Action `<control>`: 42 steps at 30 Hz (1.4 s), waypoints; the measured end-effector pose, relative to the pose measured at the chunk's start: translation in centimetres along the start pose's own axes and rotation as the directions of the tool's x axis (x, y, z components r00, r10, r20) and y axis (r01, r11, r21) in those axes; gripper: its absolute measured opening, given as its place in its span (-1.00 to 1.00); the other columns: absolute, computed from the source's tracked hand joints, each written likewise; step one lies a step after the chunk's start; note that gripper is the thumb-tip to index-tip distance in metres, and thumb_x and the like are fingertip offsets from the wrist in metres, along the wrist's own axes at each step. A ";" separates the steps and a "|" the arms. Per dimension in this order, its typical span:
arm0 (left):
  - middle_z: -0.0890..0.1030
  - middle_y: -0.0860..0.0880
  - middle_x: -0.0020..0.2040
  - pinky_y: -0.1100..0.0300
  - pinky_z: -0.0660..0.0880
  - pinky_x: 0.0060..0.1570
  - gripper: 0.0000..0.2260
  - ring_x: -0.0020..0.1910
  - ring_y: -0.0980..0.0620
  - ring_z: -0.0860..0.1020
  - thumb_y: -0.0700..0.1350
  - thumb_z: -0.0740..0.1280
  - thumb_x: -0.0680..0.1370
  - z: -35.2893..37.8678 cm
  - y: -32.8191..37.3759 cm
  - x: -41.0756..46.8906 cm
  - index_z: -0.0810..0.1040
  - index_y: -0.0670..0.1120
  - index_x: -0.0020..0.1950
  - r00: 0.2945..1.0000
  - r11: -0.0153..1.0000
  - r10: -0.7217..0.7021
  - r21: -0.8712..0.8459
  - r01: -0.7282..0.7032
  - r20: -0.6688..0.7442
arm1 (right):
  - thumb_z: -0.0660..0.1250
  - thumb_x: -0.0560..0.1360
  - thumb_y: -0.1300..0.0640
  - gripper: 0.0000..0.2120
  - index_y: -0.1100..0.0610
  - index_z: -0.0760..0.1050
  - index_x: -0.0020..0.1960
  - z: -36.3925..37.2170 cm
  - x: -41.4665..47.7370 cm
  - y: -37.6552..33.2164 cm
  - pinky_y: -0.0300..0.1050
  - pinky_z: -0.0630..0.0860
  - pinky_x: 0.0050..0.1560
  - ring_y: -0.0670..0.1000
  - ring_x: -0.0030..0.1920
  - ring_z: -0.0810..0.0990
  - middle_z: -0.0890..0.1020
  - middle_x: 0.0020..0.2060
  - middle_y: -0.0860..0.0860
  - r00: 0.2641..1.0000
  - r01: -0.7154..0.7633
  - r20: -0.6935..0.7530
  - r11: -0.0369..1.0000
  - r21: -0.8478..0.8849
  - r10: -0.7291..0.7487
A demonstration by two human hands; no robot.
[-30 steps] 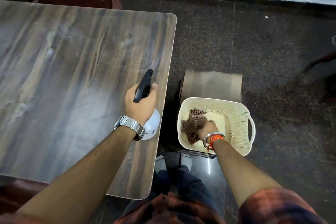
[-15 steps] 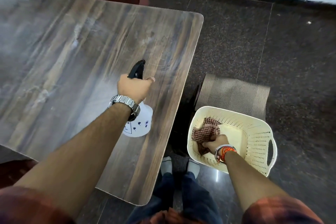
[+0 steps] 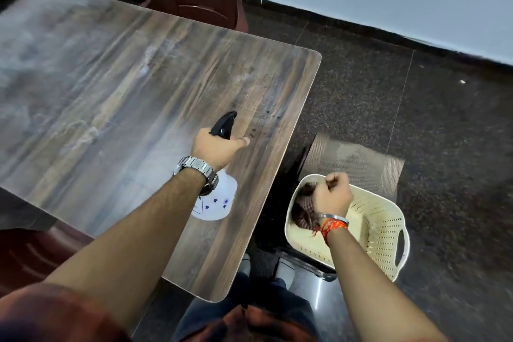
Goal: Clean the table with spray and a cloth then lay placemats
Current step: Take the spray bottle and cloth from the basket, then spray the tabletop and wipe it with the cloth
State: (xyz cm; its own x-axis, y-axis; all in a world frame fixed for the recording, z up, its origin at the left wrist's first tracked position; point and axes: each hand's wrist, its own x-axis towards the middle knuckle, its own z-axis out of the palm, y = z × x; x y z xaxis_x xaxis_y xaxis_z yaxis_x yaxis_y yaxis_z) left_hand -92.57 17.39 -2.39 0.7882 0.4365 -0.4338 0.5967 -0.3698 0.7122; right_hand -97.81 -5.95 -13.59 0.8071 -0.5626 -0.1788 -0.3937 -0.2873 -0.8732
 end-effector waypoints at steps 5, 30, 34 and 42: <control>0.52 0.00 -0.39 0.27 0.38 -0.41 -0.67 -0.41 0.02 0.50 0.01 0.59 0.35 -1.8 -0.7 -0.6 0.62 -0.20 -0.10 0.999 1.000 0.017 0.026 -0.018 0.031 | 0.21 0.29 0.25 -0.81 -0.03 0.43 -0.23 1.0 -2.0 -8.8 -0.30 0.39 -0.24 -0.15 -0.40 0.42 0.49 -0.40 -0.07 0.966 0.257 -0.037 0.942 0.215 -0.256; 0.36 0.00 -0.43 0.37 0.17 -0.69 -0.76 -0.50 0.04 0.31 -0.27 0.48 0.36 -20.4 -9.6 6.3 0.41 -0.13 -0.31 0.991 0.994 0.073 0.070 -0.081 0.110 | 0.25 0.12 0.40 -0.80 0.15 0.39 -0.37 13.4 -19.0 -20.9 -0.28 0.36 -0.34 -0.16 -0.40 0.38 0.44 -0.49 -0.16 0.899 0.261 0.198 0.839 0.477 -0.392; 0.34 -0.02 -0.42 0.38 0.12 -0.74 -0.75 -0.49 0.04 0.29 -0.33 0.40 0.38 -20.6 -10.0 6.3 0.33 -0.14 -0.33 0.996 0.994 0.061 0.087 -0.067 0.063 | 0.20 0.06 0.44 -0.70 0.03 0.40 -0.45 12.6 -19.1 -23.4 -0.19 0.39 -0.34 -0.07 -0.40 0.40 0.45 -0.48 -0.07 0.900 0.101 0.241 0.712 0.695 -0.363; 0.49 -0.01 -0.38 0.31 0.35 -0.49 -0.69 -0.46 0.02 0.44 -0.18 0.50 0.30 -21.0 -9.7 6.7 0.61 -0.13 0.03 0.994 0.995 0.070 0.061 -0.075 0.079 | 0.22 0.25 0.40 -0.77 0.11 0.52 -0.28 11.0 -12.4 -21.4 -0.08 0.50 -0.11 -0.03 -0.26 0.53 0.57 -0.36 -0.06 0.987 0.123 0.035 0.879 0.460 -0.157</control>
State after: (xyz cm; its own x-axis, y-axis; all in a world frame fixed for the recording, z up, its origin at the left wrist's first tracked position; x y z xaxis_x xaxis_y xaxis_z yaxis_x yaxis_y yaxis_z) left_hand -96.26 41.17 -0.60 0.8376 0.3432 -0.4250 0.5439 -0.4512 0.7075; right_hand -94.49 15.73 2.33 0.8738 -0.4832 -0.0555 -0.0443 0.0346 -0.9984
